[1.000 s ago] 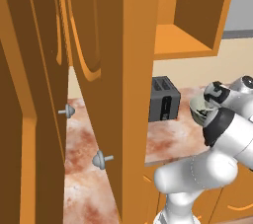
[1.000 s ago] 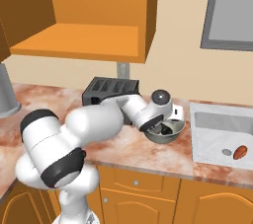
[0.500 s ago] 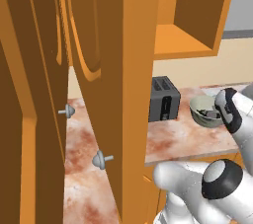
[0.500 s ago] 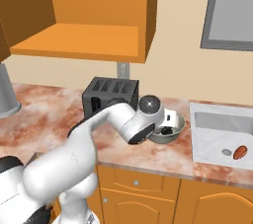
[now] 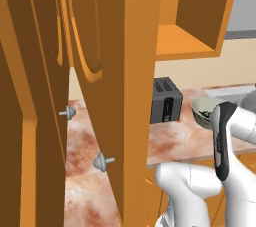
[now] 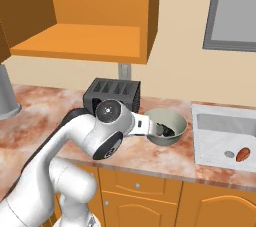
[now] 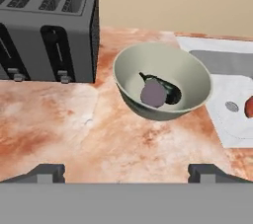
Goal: Pick the eggplants from the cabinet and place them in one bowl. Pick the sweet potato from the sink and place it in the other bowl.
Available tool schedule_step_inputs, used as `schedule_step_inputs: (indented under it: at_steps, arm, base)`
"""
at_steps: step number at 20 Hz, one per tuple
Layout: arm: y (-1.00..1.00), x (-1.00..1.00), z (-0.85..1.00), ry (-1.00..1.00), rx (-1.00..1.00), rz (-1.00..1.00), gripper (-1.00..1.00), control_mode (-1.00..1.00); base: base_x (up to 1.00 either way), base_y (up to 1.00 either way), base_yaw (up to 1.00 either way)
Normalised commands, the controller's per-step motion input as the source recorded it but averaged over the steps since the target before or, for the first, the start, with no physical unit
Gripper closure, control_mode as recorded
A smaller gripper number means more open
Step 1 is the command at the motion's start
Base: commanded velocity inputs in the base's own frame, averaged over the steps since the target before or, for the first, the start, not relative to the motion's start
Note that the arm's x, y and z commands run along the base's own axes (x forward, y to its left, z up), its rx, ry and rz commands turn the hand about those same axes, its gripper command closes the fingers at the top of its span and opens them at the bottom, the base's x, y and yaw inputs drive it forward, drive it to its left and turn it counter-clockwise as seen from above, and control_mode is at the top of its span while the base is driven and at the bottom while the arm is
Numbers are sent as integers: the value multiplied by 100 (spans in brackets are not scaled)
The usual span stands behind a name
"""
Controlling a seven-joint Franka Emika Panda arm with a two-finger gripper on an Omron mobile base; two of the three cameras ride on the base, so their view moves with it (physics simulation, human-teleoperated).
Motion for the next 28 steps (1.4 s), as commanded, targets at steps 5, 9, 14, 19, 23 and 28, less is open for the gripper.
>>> schedule_step_inputs:
  at_steps: [5, 9, 14, 19, 23, 28]
  arm:
    - [36, -79, 20, 16, -12, 10, -100, -100]
    - [27, -38, 4, 3, -11, 8, -100, -100]
    - [0, 0, 0, 0, 0, 0, -100, -100]
    - [0, 0, 0, 0, 0, 0, -100, 100]
    - [0, 0, 0, 0, 0, 0, -100, 100]
    - [0, 0, 0, 0, 0, 0, -100, 100]
  base:
    - [0, 0, 0]
    - [0, 0, 0]
    - [0, 0, 0]
    - [0, 0, 0]
    - [0, -28, 0]
    - [2, -55, 0]
